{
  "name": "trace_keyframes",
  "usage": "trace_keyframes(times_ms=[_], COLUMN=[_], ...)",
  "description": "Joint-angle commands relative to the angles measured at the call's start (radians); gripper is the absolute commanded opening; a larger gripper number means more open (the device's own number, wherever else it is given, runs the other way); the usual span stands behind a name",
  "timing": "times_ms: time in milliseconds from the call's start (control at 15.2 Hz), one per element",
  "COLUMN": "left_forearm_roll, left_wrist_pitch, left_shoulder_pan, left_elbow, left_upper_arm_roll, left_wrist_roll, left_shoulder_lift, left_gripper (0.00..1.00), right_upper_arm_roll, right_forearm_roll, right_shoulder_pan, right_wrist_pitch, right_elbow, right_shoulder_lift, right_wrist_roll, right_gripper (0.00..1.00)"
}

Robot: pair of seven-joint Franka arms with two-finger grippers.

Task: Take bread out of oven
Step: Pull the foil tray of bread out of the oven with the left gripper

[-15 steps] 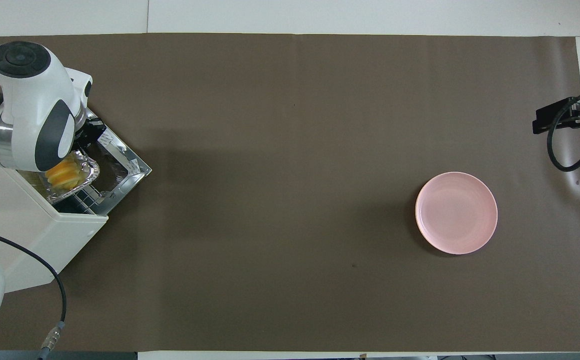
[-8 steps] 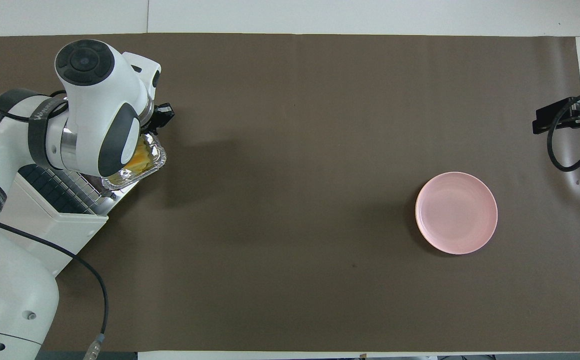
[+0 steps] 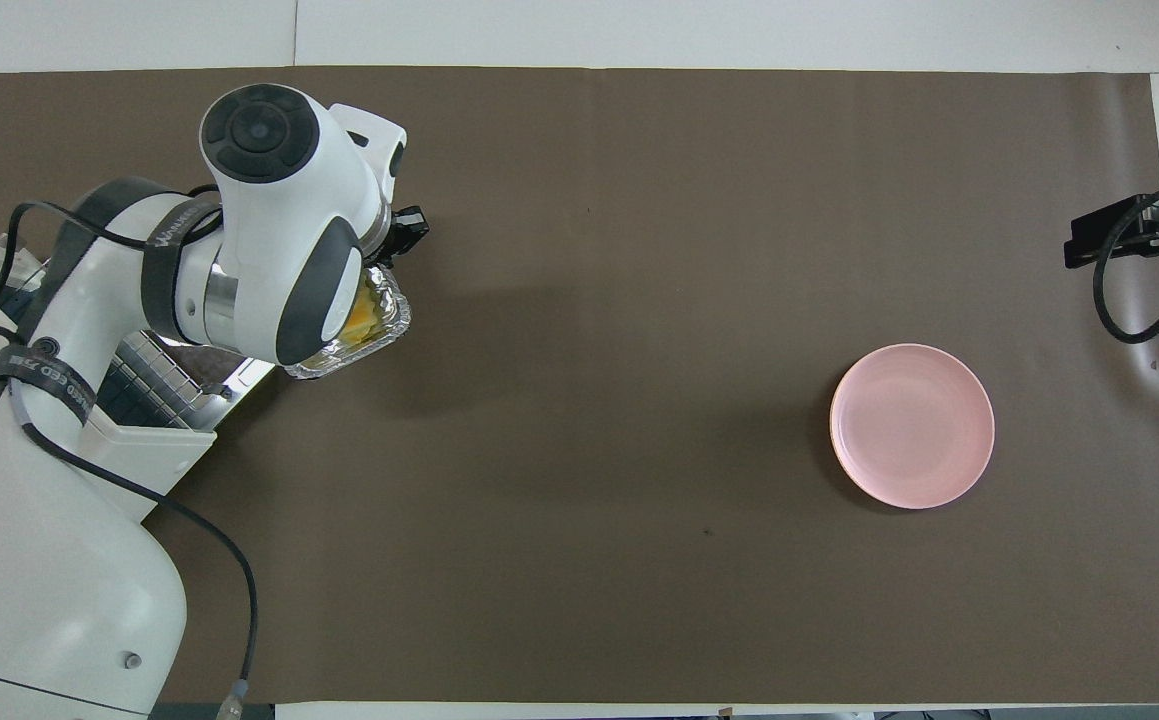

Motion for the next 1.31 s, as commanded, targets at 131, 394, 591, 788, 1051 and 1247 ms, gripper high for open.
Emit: trace_keyframes(times_ms=[131, 394, 591, 788, 1051, 1247], left_forearm_roll=[-0.007, 0.055, 0.055, 0.055, 0.048, 0.056], left_wrist_pitch=[-0.006, 0.007, 0.034, 0.030, 0.039, 0.065], left_shoulder_pan=[-0.025, -0.138, -0.188, -0.230, -0.240, -0.295], left_elbow=[0.094, 0.089, 0.066, 0.031, 0.007, -0.032], left_upper_arm_roll=[-0.039, -0.046, -0.055, -0.055, -0.055, -0.050], left_wrist_roll=[0.067, 0.075, 0.084, 0.085, -0.026, -0.098], left_shoulder_lift=[0.044, 0.046, 0.052, 0.075, 0.103, 0.118], left_gripper=[0.00, 0.00, 0.00, 0.00, 0.00, 0.00], right_upper_arm_roll=[0.005, 0.005, 0.005, 0.005, 0.005, 0.005], right_forearm_roll=[-0.011, -0.011, -0.011, -0.011, -0.011, -0.011], right_shoulder_pan=[-0.003, -0.003, -0.003, -0.004, -0.013, -0.019], right_wrist_pitch=[-0.011, -0.011, -0.012, -0.072, -0.080, -0.080], right_elbow=[-0.014, -0.014, -0.014, -0.016, -0.016, -0.016], right_shoulder_lift=[-0.014, -0.014, -0.014, -0.017, -0.021, -0.021], right_wrist_roll=[-0.016, -0.016, -0.016, -0.019, -0.019, -0.019], right_gripper=[1.00, 1.00, 1.00, 1.00, 1.00, 1.00])
